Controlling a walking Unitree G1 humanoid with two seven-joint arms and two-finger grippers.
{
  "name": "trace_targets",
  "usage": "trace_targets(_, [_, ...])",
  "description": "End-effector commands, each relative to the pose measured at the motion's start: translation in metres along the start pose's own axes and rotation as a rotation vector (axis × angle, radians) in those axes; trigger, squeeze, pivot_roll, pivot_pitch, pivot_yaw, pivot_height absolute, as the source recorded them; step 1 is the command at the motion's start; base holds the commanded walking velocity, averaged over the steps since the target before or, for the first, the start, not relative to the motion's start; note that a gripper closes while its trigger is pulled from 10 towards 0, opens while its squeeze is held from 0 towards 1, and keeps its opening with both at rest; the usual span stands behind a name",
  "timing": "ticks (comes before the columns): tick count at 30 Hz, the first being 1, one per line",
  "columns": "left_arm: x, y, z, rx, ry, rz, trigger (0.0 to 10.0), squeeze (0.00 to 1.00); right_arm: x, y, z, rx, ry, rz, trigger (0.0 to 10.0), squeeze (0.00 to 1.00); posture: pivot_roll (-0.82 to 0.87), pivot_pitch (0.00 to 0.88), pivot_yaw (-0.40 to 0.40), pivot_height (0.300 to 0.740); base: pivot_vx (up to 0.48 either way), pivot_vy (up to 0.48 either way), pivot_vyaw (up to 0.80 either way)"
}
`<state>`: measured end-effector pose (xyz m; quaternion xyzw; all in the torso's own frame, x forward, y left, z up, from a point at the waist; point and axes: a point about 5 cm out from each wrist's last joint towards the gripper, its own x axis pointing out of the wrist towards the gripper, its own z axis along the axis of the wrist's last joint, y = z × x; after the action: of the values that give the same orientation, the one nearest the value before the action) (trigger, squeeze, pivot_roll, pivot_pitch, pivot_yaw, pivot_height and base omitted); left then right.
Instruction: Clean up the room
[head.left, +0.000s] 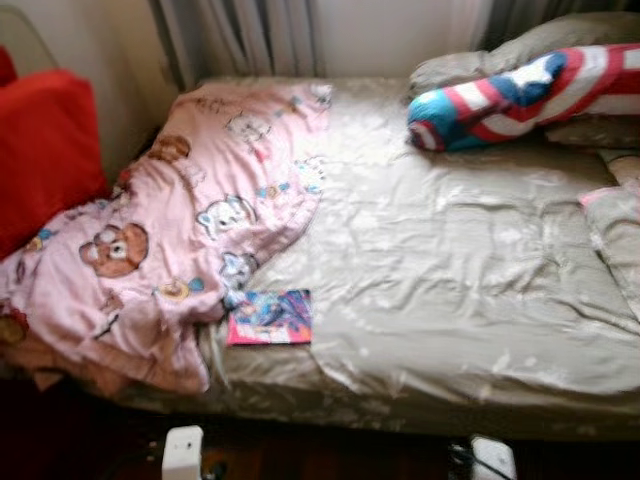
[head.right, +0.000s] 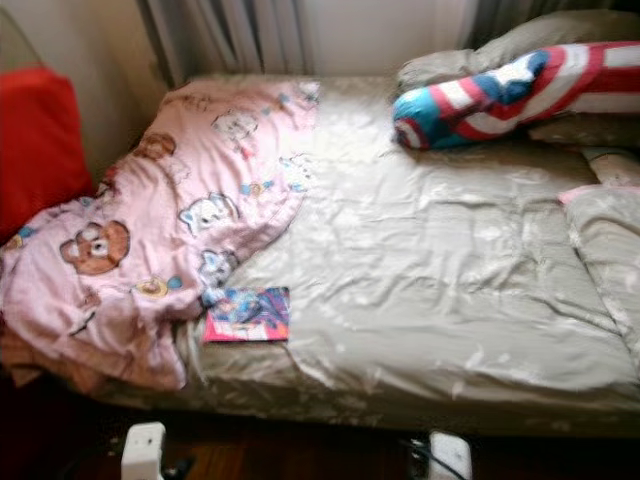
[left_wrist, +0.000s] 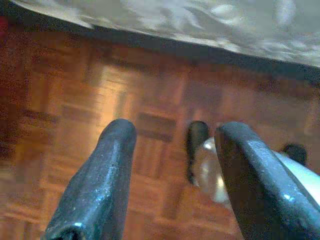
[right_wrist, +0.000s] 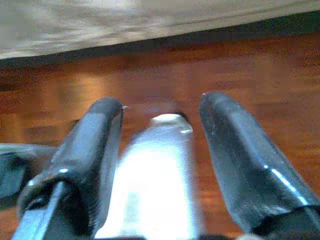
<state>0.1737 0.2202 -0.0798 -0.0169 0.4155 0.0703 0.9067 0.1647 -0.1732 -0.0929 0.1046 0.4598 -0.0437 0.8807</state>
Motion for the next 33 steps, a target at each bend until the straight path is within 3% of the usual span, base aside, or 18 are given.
trace_targets(1, [-0.0010,-0.0017,-0.0053,-0.002,0.021,-0.003,10.0,0.00,-0.0024,-0.0127,-0.0021,-0.005,0.006,-0.037,10.0,0.00,-0.03,0.123,0.036,0.740,0.000,0.480,0.00])
trace_targets(14, [0.0002,-0.0013,-0.0027,-0.005,0.026,0.000,10.0,0.00,-0.0039,-0.0182,-0.0041,-0.005,0.008,-0.042,10.0,0.00,-0.04,0.126,0.031,0.740,0.000,0.438,0.00])
trace_targets(33, [-0.0009,0.0001,-0.0062,-0.007,0.039,-0.005,10.0,0.00,-0.0037,-0.0178,-0.0028,0.007,-0.001,-0.043,10.0,0.00,-0.04,0.134,0.037,0.740,0.000,0.000,0.00])
